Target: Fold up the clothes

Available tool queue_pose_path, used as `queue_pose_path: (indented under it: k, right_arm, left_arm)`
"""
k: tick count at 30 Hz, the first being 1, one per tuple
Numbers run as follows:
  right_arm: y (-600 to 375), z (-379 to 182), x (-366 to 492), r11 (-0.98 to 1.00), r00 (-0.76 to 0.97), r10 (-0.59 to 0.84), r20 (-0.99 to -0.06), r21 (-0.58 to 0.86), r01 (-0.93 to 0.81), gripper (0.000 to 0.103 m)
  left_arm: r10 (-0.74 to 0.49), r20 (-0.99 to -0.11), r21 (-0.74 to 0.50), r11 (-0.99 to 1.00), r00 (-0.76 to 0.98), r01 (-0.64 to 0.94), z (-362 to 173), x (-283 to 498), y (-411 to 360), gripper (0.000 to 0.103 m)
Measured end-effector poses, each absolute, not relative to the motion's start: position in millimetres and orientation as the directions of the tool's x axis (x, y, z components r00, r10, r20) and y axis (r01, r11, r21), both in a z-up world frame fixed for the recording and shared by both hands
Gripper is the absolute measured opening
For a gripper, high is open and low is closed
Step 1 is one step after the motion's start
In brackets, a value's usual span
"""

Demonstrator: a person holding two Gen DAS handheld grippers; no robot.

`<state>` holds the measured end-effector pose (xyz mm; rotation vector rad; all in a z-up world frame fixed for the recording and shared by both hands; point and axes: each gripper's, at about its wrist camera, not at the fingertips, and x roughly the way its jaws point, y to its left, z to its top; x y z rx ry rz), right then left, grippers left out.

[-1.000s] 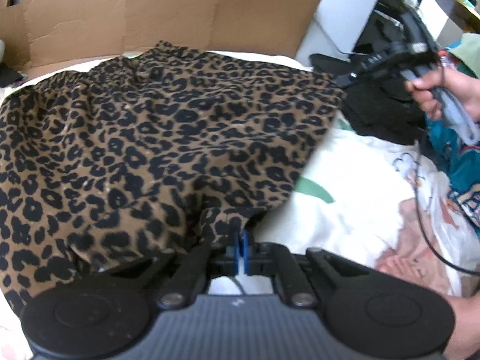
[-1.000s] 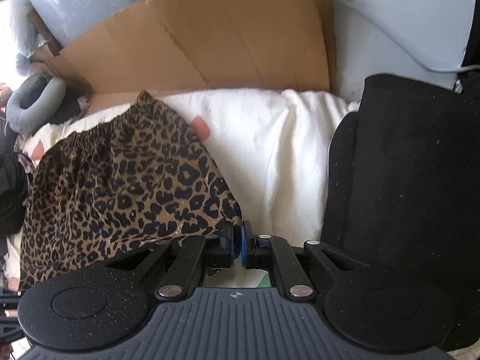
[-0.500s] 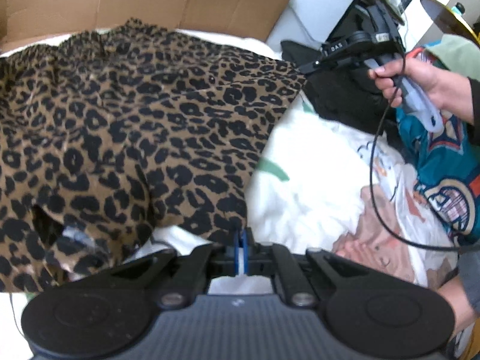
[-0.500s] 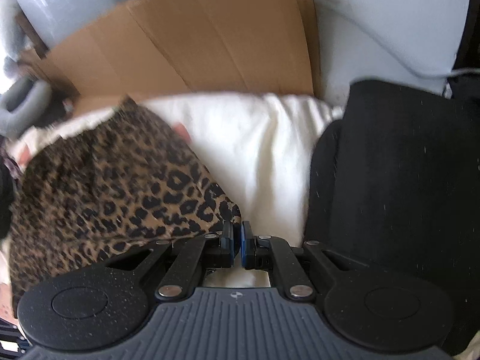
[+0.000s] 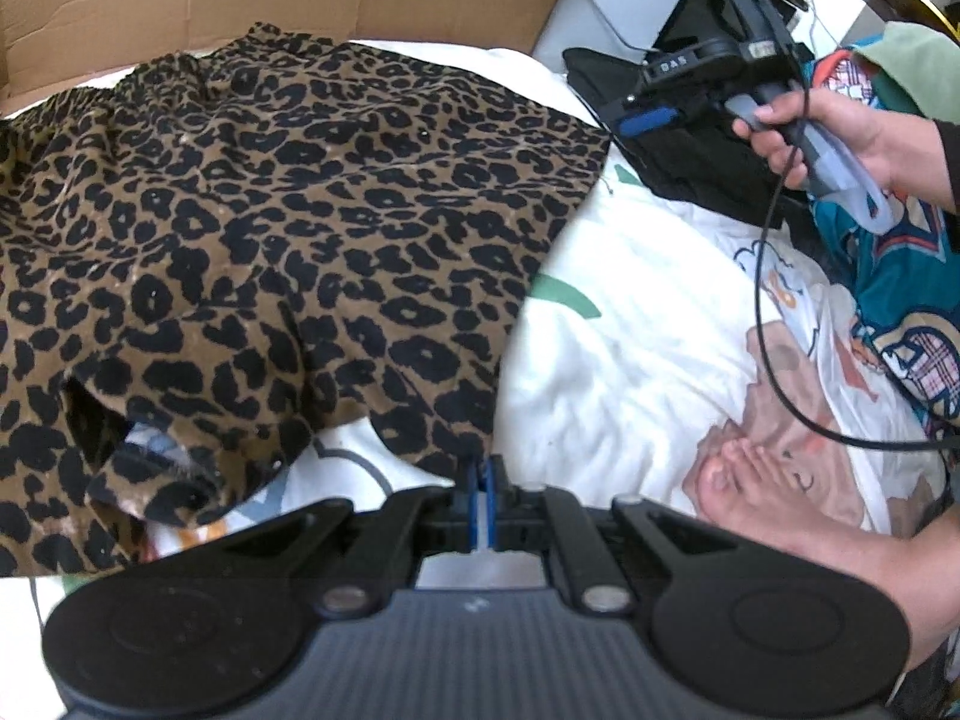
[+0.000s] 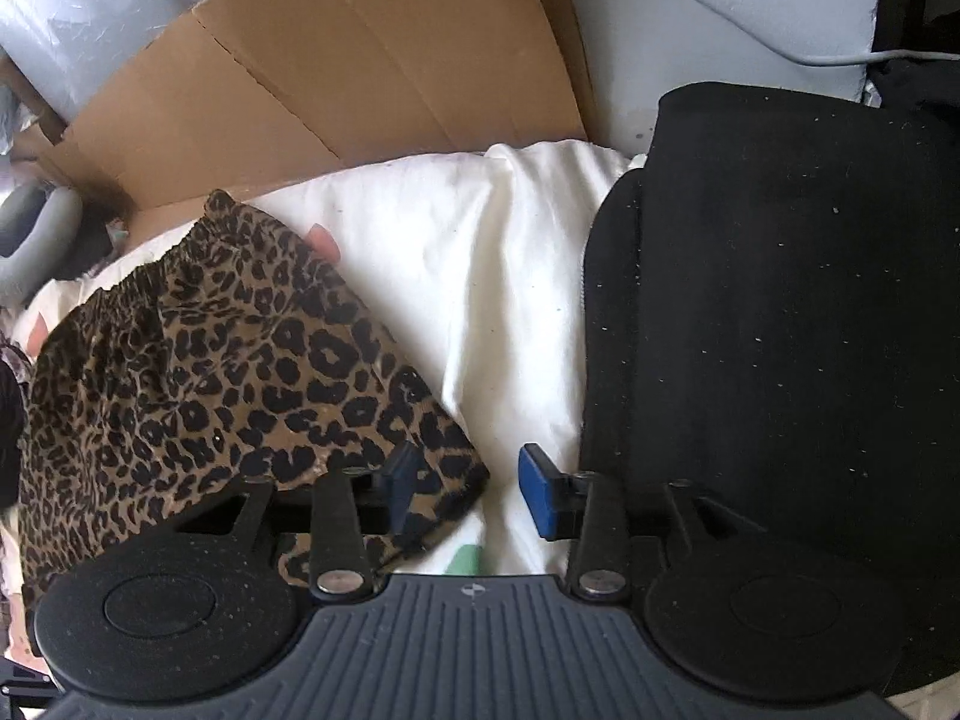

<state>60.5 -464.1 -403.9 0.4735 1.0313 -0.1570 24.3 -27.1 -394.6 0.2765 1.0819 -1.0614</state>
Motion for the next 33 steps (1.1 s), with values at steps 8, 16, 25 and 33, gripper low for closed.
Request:
queue_pose_path:
  k: [8,16,25,33]
  right_arm:
    - [-455.7,-418.5,69.6,0.890,0.492,0.147,-0.858,0.332,0.313,0.003]
    - [-449.0,-384.1,64.9,0.924,0.543,0.069,-0.837,0.258,0.281,0.003]
    - [-438.5,-390.0,74.2,0.953,0.458,-0.037,-0.888,0.107,0.285,0.007]
    - [-420.6,-367.0,65.2,0.954,0.498,-0.053,-0.865,0.103,0.281,0.016]
  left_arm:
    - [-0.572,-0.817,-0.277,0.492,0.067,0.826,-391.4,20.7,-30.6,0.002]
    - [-0.616,-0.785,-0.317,0.479,0.056,0.819,-383.5,19.3,-29.0,0.002]
    - [-0.581,-0.814,-0.373,0.488,-0.025,0.789,-400.6,19.2,-25.4,0.003]
    - [-0.635,-0.773,-0.406,0.519,0.021,0.753,-363.0,34.9,-3.4,0.007]
